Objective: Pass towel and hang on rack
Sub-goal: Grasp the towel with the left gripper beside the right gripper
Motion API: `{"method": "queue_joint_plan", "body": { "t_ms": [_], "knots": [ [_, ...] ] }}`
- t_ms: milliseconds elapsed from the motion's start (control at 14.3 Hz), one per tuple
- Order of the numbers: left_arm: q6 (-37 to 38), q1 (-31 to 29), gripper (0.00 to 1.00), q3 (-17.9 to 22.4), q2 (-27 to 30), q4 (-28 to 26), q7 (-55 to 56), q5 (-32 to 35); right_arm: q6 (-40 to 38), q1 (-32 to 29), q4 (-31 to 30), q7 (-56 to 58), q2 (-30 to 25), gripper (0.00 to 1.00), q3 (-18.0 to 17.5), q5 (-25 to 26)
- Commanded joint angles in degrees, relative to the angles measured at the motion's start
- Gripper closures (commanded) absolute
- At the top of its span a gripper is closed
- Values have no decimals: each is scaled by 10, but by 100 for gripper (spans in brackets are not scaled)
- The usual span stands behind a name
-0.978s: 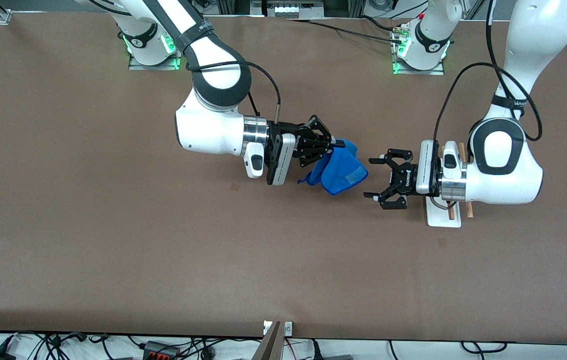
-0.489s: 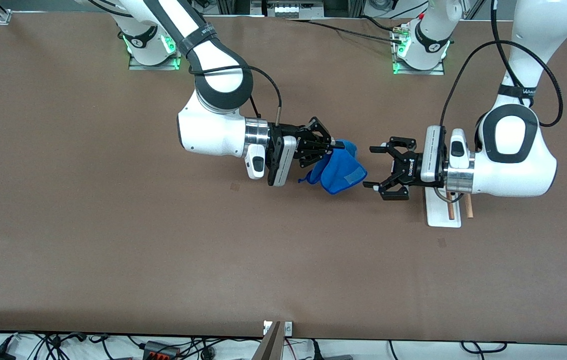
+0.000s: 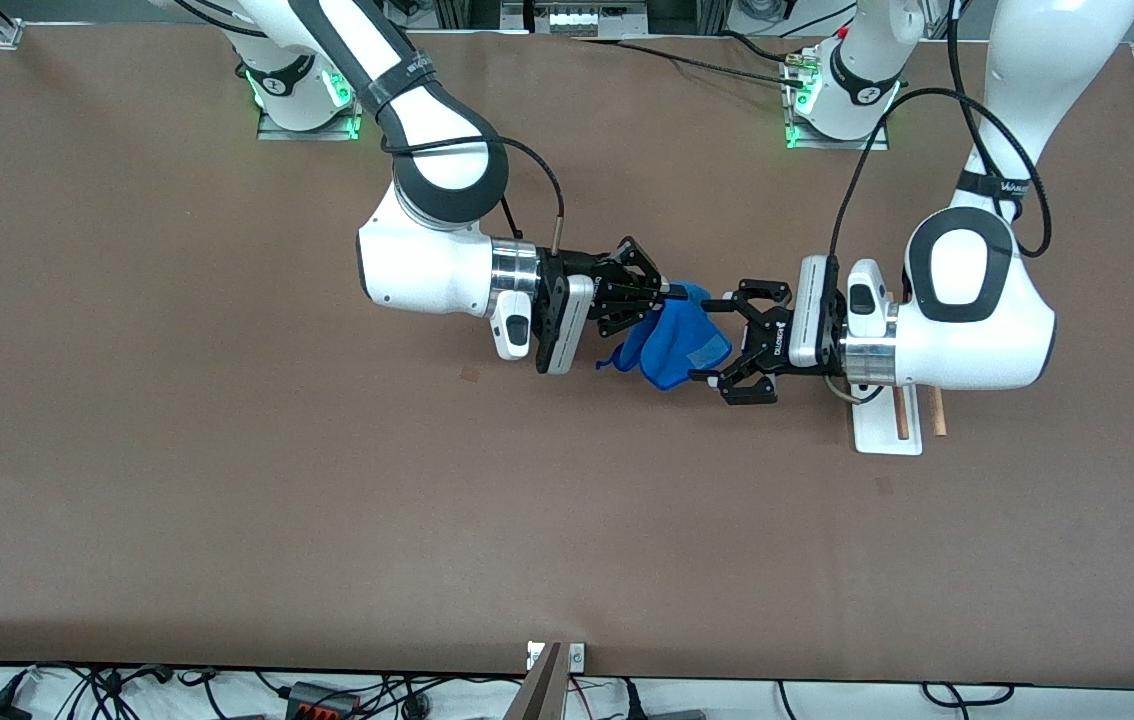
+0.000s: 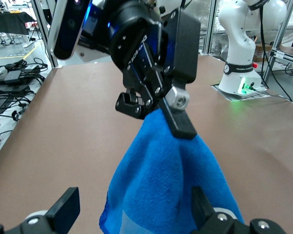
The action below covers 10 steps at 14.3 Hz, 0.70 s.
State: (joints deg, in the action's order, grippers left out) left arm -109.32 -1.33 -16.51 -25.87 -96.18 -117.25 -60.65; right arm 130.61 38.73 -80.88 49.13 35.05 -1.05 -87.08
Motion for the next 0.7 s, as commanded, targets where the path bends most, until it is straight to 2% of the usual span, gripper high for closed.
{"method": "queue_joint_plan", "body": {
  "t_ms": [0,210,349,489,629],
  "knots": [
    [-19,14,0,2,-5,-2,-1,-9,4,5,-4,0,-4,100,3,5],
    [-21,18,2,2,-9,-4,-4,-5,4,5,-5,1,-4,100,3,5],
    [-21,19,24,2,-9,-3,-5,-4,4,5,-5,1,-4,100,3,13],
    [-19,18,62,2,-9,-4,1,-4,3,4,-6,1,-4,100,3,17],
    [-16,15,76,4,-7,-4,18,-3,3,5,-6,1,-4,100,3,17]
  ]
}}
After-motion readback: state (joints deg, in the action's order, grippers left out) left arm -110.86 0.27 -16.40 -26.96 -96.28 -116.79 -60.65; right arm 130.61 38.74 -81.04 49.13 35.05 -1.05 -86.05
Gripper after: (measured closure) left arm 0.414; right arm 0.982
